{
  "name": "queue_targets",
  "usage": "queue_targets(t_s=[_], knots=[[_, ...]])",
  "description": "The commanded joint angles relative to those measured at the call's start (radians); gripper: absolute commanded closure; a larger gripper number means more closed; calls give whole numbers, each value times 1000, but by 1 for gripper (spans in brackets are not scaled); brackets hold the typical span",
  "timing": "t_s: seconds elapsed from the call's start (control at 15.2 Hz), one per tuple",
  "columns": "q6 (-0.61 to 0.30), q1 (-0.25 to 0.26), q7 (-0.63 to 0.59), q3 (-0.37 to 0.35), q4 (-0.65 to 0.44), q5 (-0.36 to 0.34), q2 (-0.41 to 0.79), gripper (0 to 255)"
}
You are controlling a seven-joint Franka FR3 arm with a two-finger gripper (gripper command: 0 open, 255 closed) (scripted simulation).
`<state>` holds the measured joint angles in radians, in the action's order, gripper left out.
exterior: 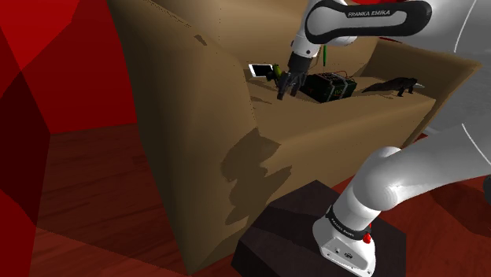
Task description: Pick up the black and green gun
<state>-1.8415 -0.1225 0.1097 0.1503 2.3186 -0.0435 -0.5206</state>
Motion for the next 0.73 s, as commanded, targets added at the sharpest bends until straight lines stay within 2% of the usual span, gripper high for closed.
queue_targets(t_s=[0.0,0.33,0.66], knots=[[-48,-9,19,24,-31,-2,42,0],[-153,-24,66,84,-126,16,157,0],[-238,-35,123,143,-240,62,276,0]])
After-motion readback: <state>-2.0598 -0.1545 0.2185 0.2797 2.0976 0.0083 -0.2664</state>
